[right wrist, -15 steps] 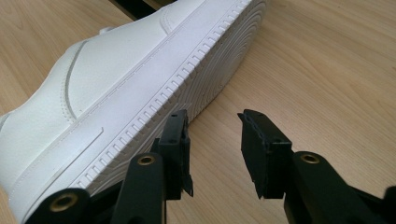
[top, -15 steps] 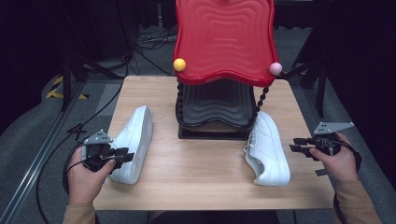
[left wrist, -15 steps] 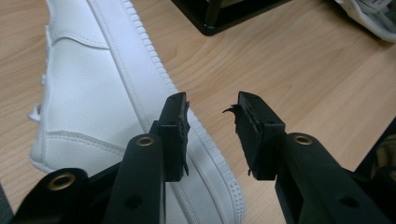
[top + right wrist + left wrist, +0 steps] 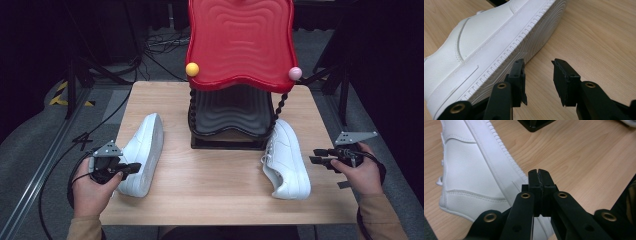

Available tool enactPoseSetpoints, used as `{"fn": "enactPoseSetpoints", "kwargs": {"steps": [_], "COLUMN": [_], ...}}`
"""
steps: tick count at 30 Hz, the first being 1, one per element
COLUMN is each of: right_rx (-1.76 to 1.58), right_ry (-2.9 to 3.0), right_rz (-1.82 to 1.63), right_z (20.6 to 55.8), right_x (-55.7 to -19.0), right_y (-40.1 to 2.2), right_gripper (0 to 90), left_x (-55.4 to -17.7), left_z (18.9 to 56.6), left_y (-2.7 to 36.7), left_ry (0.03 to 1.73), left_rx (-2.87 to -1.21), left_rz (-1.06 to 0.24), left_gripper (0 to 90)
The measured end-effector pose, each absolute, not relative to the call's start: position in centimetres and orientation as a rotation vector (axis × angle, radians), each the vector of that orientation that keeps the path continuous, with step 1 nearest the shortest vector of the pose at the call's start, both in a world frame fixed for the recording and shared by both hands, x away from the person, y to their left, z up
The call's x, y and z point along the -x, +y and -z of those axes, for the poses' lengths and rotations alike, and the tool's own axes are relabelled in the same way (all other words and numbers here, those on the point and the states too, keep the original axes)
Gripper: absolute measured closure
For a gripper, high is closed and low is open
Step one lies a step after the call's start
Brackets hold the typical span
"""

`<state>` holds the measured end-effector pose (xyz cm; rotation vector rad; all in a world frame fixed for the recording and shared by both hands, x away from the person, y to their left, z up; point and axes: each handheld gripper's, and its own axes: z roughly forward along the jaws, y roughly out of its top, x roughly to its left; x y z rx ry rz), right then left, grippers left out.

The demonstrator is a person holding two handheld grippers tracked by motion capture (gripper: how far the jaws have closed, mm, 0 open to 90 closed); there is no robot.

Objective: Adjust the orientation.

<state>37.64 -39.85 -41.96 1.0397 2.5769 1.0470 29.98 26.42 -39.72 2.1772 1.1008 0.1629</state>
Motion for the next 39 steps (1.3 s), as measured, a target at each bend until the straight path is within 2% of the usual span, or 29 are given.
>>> {"fn": "enactPoseSetpoints", "kwargs": {"steps": [9,19,36,39], "right_rx": [-1.050,-1.045,-1.050,-1.056], "right_ry": [2.573,2.581,2.595,2.595], "right_rz": [-1.040,-1.037,-1.031,-1.028], "right_z": [42.1,42.2,42.4,42.4], "right_x": [-37.5,-37.5,-37.4,-37.4], "right_y": [-40.0,-39.9,-39.8,-39.8], "right_gripper": [61.3,60.8,59.7,59.4], "left_x": [-30.6,-30.6,-31.2,-31.2], "left_z": [40.6,41.1,41.0,40.7], "left_y": [26.7,26.7,22.8,21.5], "left_ry": [1.138,1.116,0.990,0.971], "left_rx": [-2.191,-2.218,-2.264,-2.301], "left_rz": [-0.219,-0.166,-0.068,-0.095], "left_gripper": [90.0,90.0,90.0,88.7]}}
